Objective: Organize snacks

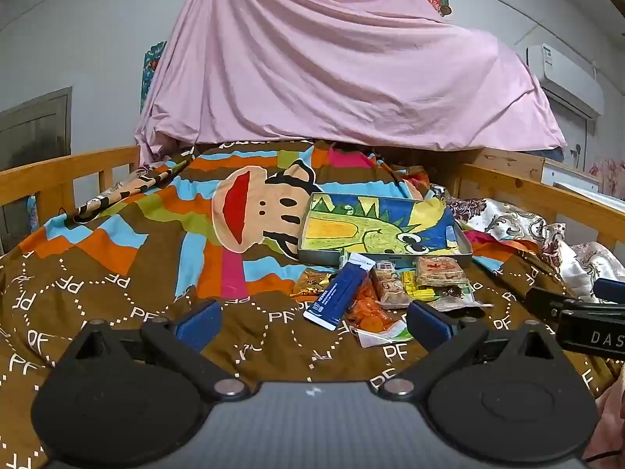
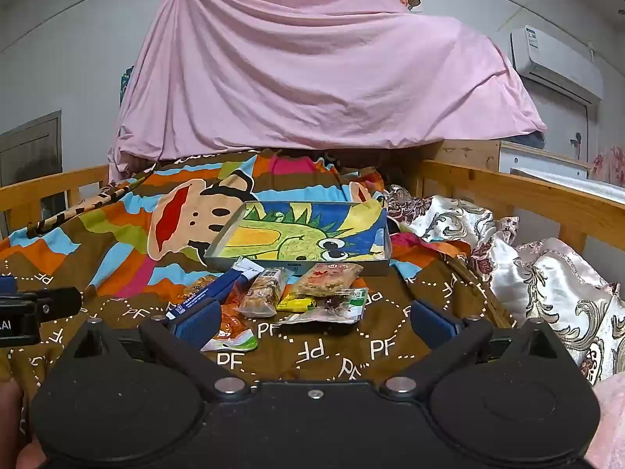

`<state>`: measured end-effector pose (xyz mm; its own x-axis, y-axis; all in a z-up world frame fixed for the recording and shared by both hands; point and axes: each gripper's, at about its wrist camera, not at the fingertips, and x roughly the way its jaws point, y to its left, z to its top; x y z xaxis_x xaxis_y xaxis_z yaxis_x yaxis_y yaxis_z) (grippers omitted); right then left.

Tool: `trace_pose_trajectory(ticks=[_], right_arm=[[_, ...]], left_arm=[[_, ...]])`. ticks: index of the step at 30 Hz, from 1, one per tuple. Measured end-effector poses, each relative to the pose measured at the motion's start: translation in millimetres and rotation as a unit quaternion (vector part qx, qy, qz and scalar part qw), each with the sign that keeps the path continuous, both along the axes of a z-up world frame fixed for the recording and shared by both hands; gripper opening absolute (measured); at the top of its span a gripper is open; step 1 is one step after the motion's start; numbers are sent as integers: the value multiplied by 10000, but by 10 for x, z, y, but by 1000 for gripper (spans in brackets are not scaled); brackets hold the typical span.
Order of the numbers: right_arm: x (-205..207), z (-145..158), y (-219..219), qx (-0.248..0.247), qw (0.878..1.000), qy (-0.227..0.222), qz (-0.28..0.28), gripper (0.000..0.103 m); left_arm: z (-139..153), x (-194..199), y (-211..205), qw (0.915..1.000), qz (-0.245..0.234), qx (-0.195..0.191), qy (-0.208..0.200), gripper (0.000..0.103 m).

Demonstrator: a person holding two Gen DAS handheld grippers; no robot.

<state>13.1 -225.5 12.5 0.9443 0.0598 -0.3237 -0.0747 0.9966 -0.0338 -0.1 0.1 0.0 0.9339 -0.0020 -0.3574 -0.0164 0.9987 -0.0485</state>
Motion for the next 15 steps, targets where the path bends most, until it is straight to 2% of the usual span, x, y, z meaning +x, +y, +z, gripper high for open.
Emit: trace_pose_trajectory(ticks=[15], right_arm=[[9, -6, 0, -14, 10000, 19, -1, 103]], left_arm=[[1, 1, 1, 10000, 4, -14, 8, 103]])
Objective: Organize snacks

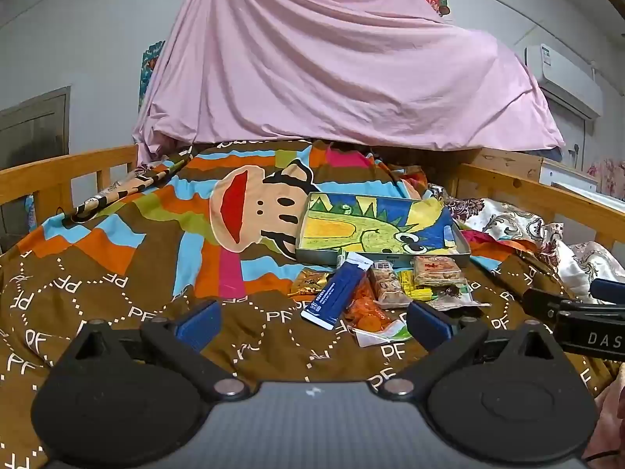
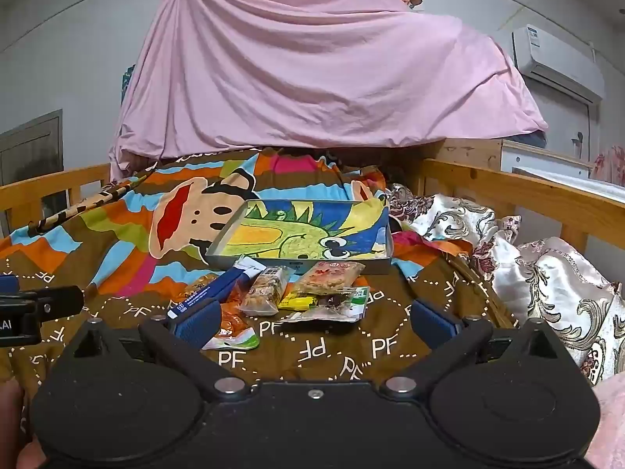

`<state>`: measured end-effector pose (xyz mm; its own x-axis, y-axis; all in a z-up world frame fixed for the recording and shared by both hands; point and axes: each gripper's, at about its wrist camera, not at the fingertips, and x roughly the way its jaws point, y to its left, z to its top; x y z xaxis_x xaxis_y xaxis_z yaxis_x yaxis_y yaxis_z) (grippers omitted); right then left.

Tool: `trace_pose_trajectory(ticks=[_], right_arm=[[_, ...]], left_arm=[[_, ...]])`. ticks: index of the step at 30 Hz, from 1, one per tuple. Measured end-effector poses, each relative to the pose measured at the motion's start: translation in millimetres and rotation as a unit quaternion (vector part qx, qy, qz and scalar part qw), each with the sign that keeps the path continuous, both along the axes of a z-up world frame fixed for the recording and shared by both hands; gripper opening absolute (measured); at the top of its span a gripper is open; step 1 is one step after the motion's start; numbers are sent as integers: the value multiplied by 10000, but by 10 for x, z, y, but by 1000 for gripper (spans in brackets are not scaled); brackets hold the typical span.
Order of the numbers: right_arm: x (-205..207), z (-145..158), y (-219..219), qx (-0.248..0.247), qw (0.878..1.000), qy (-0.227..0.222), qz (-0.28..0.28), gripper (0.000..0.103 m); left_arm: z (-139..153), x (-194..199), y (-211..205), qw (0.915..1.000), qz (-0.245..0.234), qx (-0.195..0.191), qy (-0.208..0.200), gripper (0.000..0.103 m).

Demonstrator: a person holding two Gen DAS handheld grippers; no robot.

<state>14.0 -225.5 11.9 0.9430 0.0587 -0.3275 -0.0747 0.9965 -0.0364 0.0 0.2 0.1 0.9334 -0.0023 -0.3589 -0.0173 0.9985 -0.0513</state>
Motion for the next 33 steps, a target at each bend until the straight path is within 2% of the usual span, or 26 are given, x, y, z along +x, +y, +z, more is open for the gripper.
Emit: trace_pose_trajectory(ticks=[33], right_arm=[[5, 0, 5, -2, 10000, 17, 2, 103]], left_arm=[[-1, 13, -33, 10000, -17, -30, 13, 103]])
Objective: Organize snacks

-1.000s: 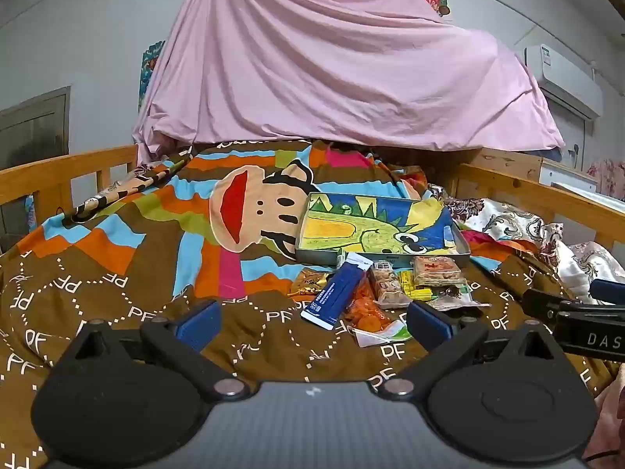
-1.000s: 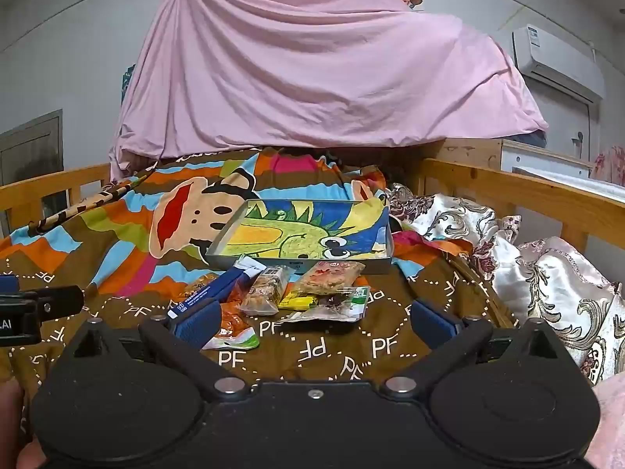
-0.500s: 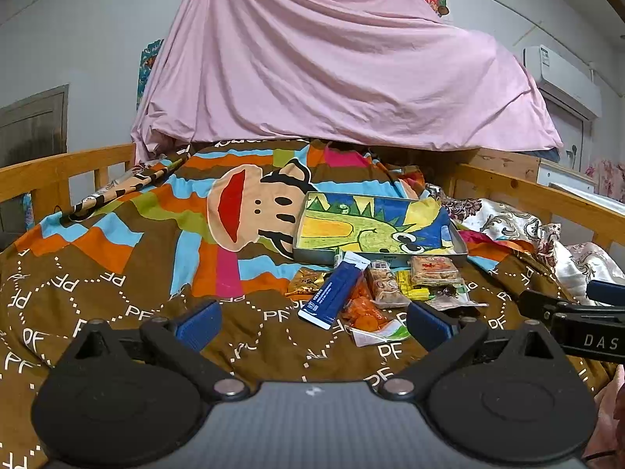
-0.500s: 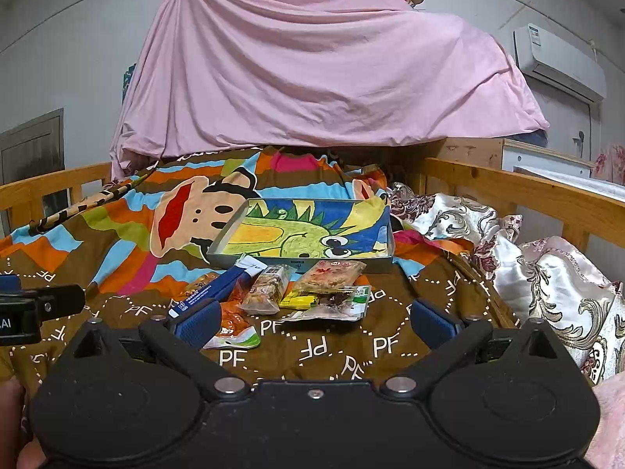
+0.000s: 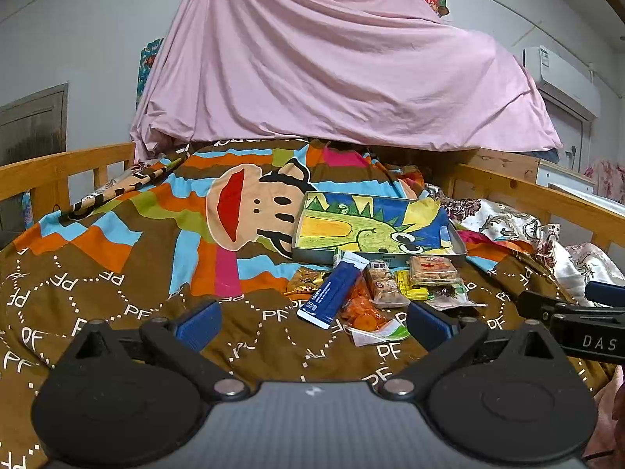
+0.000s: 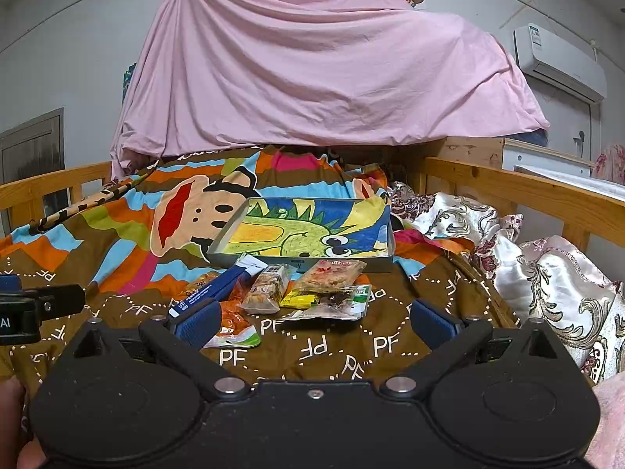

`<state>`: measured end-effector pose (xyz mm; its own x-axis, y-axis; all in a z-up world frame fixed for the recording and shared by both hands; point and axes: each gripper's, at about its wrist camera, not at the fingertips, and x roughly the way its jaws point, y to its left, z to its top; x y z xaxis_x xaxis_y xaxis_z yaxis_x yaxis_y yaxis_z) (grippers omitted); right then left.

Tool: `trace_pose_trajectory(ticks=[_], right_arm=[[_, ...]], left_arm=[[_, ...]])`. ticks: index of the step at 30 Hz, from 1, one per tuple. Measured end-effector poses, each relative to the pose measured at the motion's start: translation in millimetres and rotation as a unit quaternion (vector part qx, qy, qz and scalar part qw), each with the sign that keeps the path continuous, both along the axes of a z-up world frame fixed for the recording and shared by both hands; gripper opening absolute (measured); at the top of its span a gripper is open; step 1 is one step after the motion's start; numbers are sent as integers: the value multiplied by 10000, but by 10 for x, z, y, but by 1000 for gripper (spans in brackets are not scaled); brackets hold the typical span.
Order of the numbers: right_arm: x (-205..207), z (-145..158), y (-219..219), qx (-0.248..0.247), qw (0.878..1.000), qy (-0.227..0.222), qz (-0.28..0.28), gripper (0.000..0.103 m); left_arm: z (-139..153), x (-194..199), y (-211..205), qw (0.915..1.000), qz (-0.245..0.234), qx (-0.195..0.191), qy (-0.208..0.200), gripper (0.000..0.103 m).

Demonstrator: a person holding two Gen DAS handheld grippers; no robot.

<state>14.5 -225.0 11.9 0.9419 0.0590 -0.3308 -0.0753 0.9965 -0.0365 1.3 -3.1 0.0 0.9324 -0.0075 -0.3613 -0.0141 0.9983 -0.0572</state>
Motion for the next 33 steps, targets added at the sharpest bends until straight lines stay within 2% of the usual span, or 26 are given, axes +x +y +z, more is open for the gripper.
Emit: trace_pose_trajectory(ticks=[33], right_arm=[[0, 0, 4, 0, 10000, 12, 0, 103]], left_arm=[[-18, -25, -15, 10000, -2, -16, 9, 103]])
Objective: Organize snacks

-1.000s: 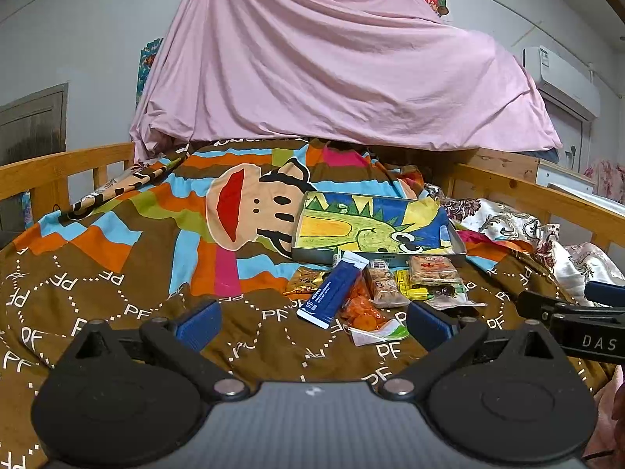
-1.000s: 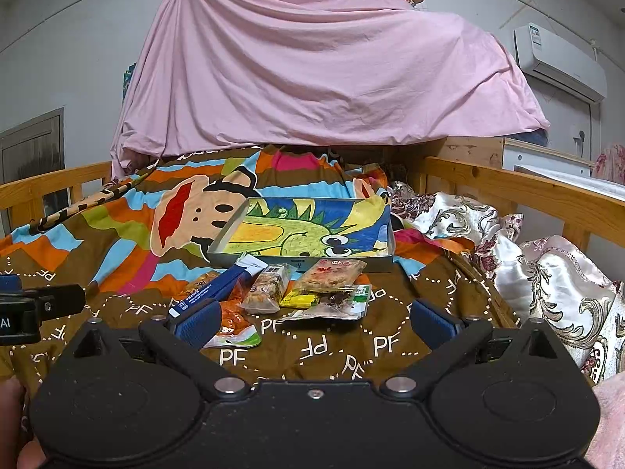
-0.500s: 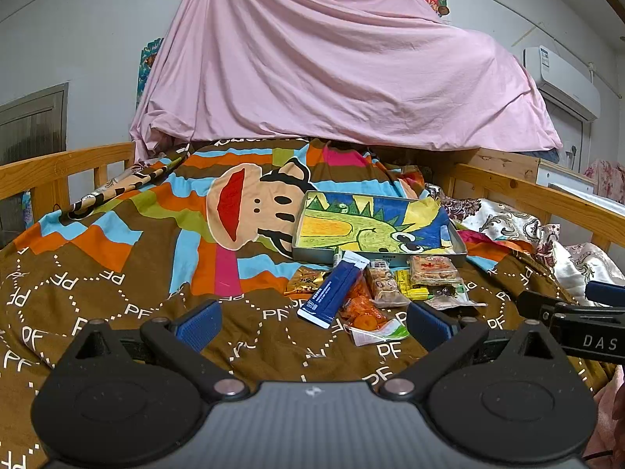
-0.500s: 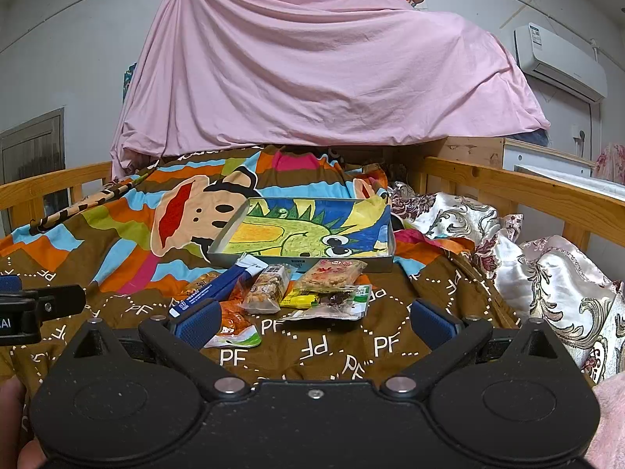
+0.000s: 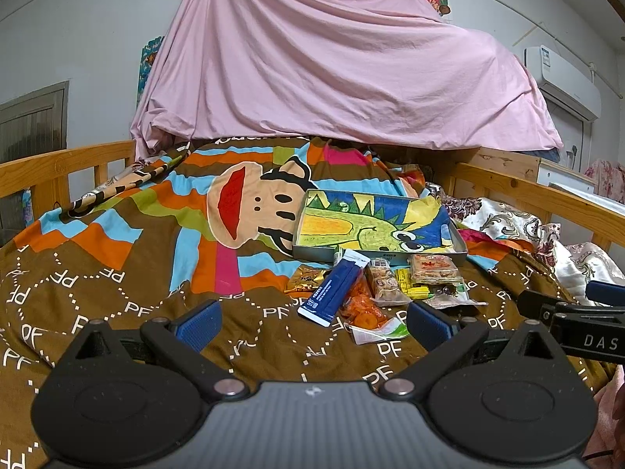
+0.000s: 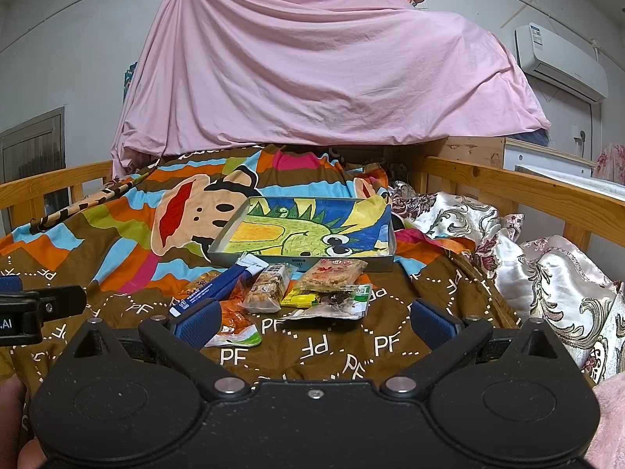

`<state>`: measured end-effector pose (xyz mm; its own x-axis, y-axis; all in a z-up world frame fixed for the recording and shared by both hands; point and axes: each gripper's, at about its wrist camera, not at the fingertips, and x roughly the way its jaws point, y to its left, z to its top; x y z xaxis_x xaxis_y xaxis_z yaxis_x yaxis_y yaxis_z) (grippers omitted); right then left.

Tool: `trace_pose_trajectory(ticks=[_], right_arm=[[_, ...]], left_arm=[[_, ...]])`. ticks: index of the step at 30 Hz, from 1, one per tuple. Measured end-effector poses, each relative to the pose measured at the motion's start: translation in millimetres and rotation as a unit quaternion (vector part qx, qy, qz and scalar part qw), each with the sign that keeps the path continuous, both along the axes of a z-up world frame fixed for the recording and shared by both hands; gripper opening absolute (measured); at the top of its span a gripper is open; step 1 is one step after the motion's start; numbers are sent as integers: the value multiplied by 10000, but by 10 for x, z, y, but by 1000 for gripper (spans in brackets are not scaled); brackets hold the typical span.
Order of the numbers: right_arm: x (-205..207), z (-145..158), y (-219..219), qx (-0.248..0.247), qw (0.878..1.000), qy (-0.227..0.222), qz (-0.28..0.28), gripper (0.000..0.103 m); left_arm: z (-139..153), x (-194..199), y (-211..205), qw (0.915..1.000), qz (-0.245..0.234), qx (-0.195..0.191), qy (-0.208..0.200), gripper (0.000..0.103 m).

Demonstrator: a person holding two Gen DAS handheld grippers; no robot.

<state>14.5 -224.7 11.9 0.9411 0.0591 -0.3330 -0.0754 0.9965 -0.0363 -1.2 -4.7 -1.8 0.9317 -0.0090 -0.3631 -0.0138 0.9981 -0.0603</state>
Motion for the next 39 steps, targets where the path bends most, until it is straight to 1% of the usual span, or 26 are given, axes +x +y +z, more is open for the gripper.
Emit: trace_pose_trajectory(ticks=[7, 16, 19, 26, 32, 36, 39], right_arm=[[5, -2, 2, -2, 10000, 3, 2, 103], [19, -13, 5, -6, 10000, 20, 7, 103], [5, -54, 10, -10, 10000, 46, 15, 103], [51, -36, 40, -35, 9999, 134, 18, 103], [90, -44, 28, -18, 9996, 283, -58, 103], [163, -41, 10, 61, 9988, 475, -115, 103], [254, -39, -23, 190, 9975, 666, -152, 103]], left_arm=[[-2, 0, -3, 10000, -9, -7, 11, 103], [-84, 9, 0, 10000, -39, -33, 75, 103], [-78, 20, 13, 9999, -22, -38, 102, 103], [-77, 40, 34, 9998, -7, -39, 182, 103], [-87, 85, 57, 9993, -28, -137, 336, 103], [-97, 129, 59, 9990, -20, -109, 425, 103], [-103, 199, 64, 9982, 15, -150, 572, 103]])
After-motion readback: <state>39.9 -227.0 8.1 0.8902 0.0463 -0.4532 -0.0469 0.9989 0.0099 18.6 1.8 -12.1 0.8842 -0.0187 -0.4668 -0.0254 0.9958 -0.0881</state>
